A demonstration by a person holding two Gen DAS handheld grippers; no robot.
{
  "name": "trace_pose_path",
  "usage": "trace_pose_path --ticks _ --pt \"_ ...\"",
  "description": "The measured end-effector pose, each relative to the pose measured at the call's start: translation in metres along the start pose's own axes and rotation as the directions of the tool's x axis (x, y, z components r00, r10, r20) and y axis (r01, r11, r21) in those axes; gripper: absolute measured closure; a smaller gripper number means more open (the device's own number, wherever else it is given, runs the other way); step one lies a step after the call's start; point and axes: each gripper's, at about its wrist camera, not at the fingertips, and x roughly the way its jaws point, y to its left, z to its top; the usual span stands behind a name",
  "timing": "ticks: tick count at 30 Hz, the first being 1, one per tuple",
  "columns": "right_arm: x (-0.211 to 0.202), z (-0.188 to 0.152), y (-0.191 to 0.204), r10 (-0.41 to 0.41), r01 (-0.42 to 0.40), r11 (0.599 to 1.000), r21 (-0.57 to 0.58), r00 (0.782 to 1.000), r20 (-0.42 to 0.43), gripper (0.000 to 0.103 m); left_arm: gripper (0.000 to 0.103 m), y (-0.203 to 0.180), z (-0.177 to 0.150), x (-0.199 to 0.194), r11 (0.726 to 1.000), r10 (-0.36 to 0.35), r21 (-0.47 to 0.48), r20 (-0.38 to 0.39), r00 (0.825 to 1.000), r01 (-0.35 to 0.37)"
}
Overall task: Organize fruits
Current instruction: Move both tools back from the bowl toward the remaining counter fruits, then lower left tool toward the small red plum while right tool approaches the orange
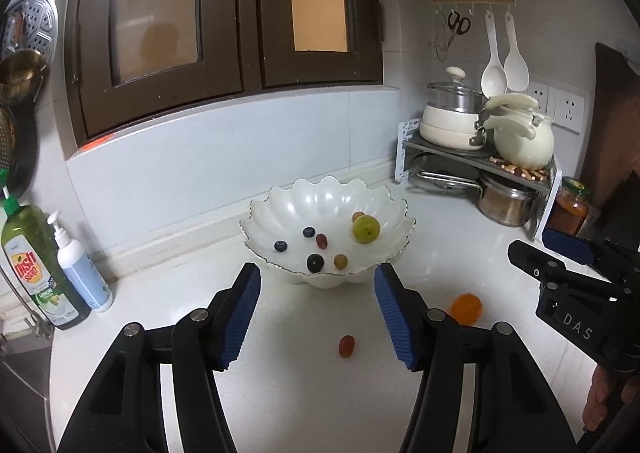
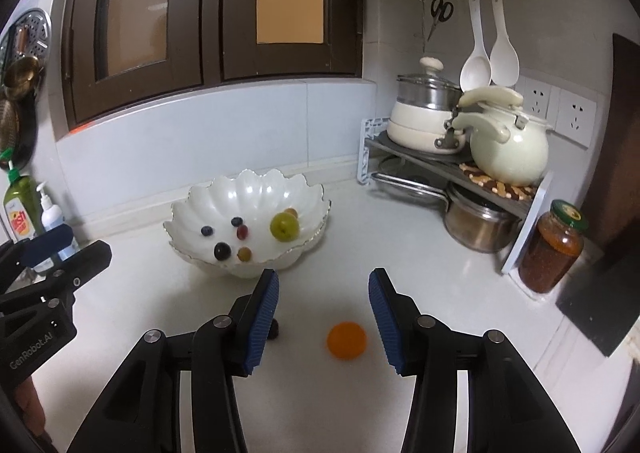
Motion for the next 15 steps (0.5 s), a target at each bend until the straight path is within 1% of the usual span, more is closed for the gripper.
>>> trace_pose_path --ticks 4,14,15 --pt "0.001 -0.009 -0.003 0.008 -0.008 1.000 0.026 1.000 -0.017 0.055 0.044 -0.003 -0.007 0.001 1.000 -0.004 -0.003 -0.016 1.000 0.004" --pt "0.017 -0.030 -0.007 0.030 -0.025 0.998 0.054 0.995 -0.094 0.055 0.044 -0.009 -0.027 0.017 1.000 -0.016 -0.015 -0.100 0.995 0.015" --pt "0.019 -0.032 -0.007 0.031 -0.025 0.998 0.057 0.994 -0.101 0.052 0.044 -0.009 -0.030 0.019 1.000 -0.020 -0.017 -0.109 0.994 0.018"
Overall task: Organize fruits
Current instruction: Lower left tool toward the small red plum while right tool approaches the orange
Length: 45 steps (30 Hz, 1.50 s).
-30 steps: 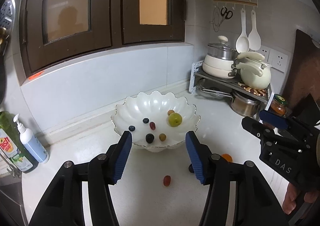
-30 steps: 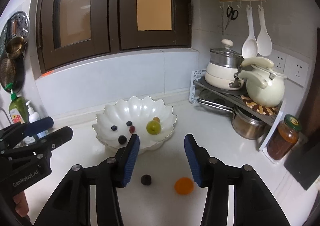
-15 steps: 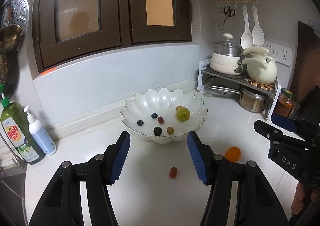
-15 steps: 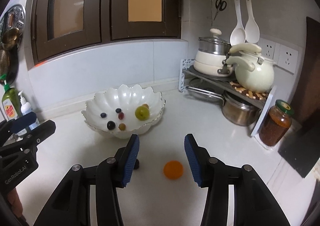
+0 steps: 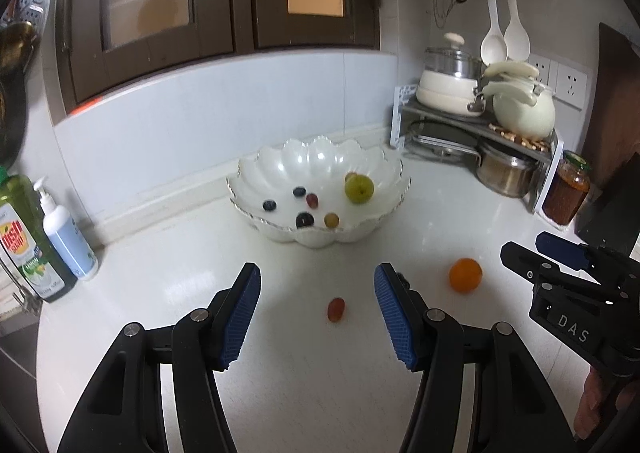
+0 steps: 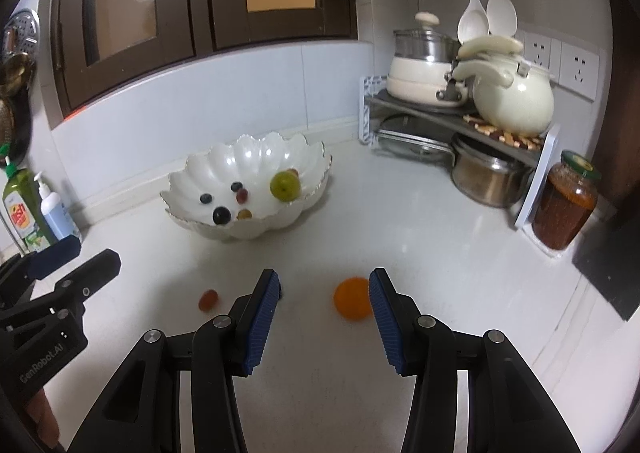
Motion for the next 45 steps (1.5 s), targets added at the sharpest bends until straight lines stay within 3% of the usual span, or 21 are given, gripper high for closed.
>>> trace_pose_path --ticks 3,26,45 --pt "0.004 -0.004 -0.002 -0.013 0.013 1.000 0.004 1.000 -0.004 0.042 0.044 0.000 -0.005 0.007 1.000 -0.002 -0.007 -0.026 1.000 0.001" --pt "0.060 -0.023 -0.021 -0.032 0.036 0.999 0.031 0.991 -0.129 0.042 0.051 -0.012 -0.031 0.067 1.000 0.010 -0.021 -0.169 0.986 -0.014" --pt "0.106 -0.025 -0.034 -0.019 0.030 0.998 0.052 0.978 -0.206 0.042 0.056 -0.017 -0.037 0.112 0.999 0.033 -0.015 -0.236 0.971 -0.038"
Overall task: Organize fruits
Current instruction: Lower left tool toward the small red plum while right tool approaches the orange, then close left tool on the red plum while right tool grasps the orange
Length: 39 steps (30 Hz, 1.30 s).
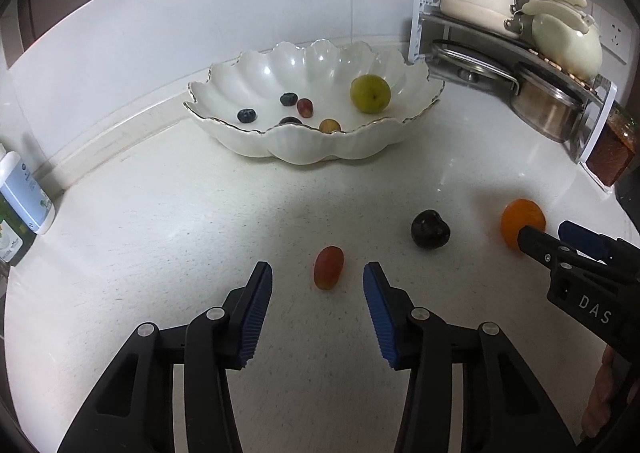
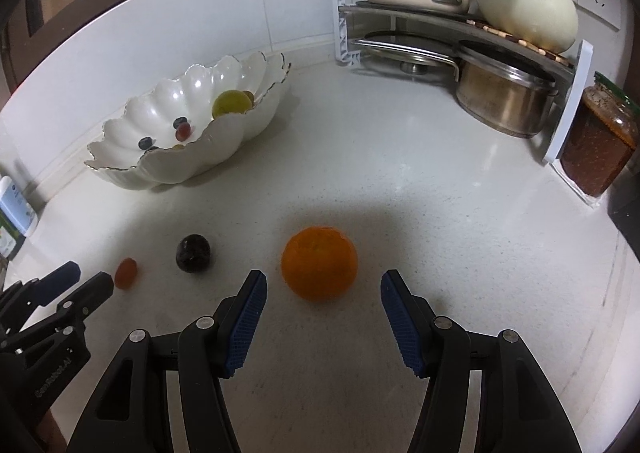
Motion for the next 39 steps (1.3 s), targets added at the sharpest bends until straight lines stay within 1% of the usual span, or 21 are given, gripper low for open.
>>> trace_pose_path --ticks 4,9,11,16,17,19,22,26,27,31,39 --pt "0.007 0.003 0.000 0.003 -0.003 1.000 -0.002 1.000 -0.007 0.042 0.059 -0.002 0.002 0.008 1.000 -0.001 0.002 -0.012 1.000 0.001" --pt "0.015 0.006 -0.001 0.007 -0.007 1.000 0.007 1.000 -0.022 0.042 0.062 -0.002 0.004 0.018 1.000 -0.019 -0.015 -0.039 0.999 0.019" --pt "0.018 0.006 -0.001 0.010 -0.010 1.000 0.008 1.000 -0.029 0.042 0.065 -0.002 0.005 0.022 0.999 -0.026 -0.023 -0.051 0.998 0.025" --pt "0.023 0.006 0.001 0.017 -0.017 1.000 0.009 0.999 -0.042 0.042 0.066 -0.002 0.006 0.027 0.999 -0.029 -0.027 -0.059 0.998 0.028" --pt "0.024 0.006 0.001 0.018 -0.017 1.000 0.011 0.999 -0.046 0.043 0.067 -0.001 0.006 0.028 0.999 -0.031 -0.029 -0.061 0.998 0.029" --pt "0.025 0.006 0.001 0.021 -0.021 1.000 0.012 0.999 -0.050 0.043 0.073 -0.001 0.006 0.030 0.999 -0.037 -0.031 -0.068 0.997 0.035" --pt "0.026 0.007 0.002 0.020 -0.020 1.000 0.009 0.999 -0.044 0.044 0.075 -0.001 0.006 0.033 0.999 -0.044 -0.031 -0.074 0.996 0.041" --pt "0.028 0.007 0.003 0.018 -0.017 1.000 0.006 0.999 -0.046 0.055 0.079 -0.002 0.006 0.036 0.999 -0.044 -0.027 -0.076 0.996 0.042" --pt "0.028 0.007 0.003 0.021 -0.021 1.000 0.004 0.999 -0.046 0.056 0.080 -0.002 0.005 0.036 0.999 -0.046 -0.026 -0.076 0.996 0.044" --pt "0.029 0.008 0.004 0.020 -0.020 1.000 -0.003 0.999 -0.041 0.058 0.085 -0.001 0.006 0.037 0.998 -0.052 -0.031 -0.072 0.996 0.050" --pt "0.025 0.005 0.005 0.041 -0.041 0.999 0.000 0.999 -0.033 0.059 0.086 -0.002 0.008 0.028 0.997 -0.067 -0.034 -0.046 0.997 0.066"
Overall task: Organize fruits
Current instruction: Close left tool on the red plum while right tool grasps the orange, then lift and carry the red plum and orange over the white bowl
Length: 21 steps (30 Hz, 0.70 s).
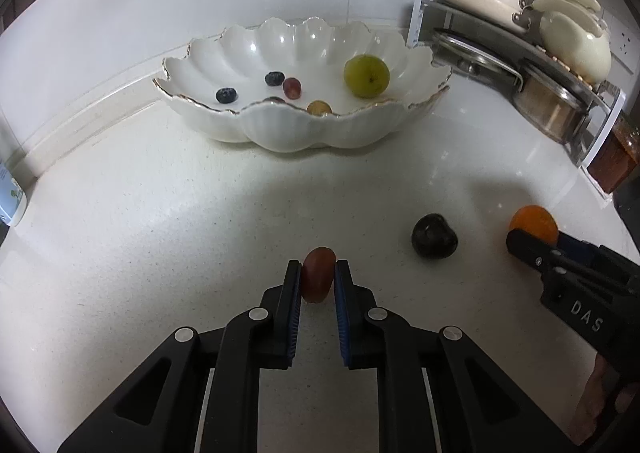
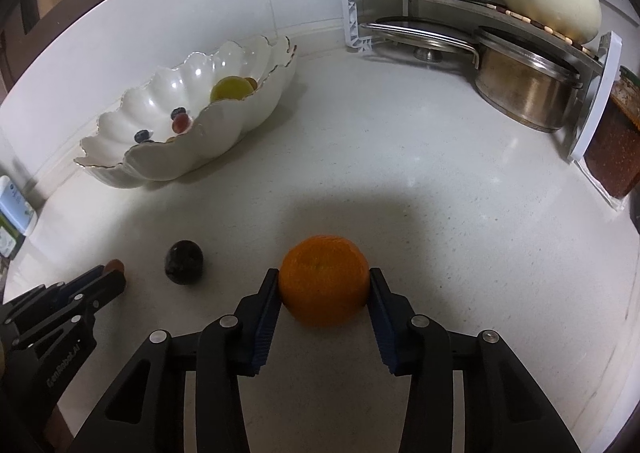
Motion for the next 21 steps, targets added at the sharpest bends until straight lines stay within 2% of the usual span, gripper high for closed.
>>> trace_pose_path --ticks 11,21 --pt "-0.017 0.003 0.007 0.019 -0.019 1.000 -0.009 0.999 0.031 0.059 0.086 0.005 0.001 -0.019 1.000 -0.019 -0.011 0.033 0.999 0.020" --pt "-0.044 0.011 0.018 0.037 -0.034 0.999 -0.038 0.996 0.084 0.059 0.086 0.009 0.010 -0.051 1.000 -0.012 -0.009 0.110 0.994 0.013"
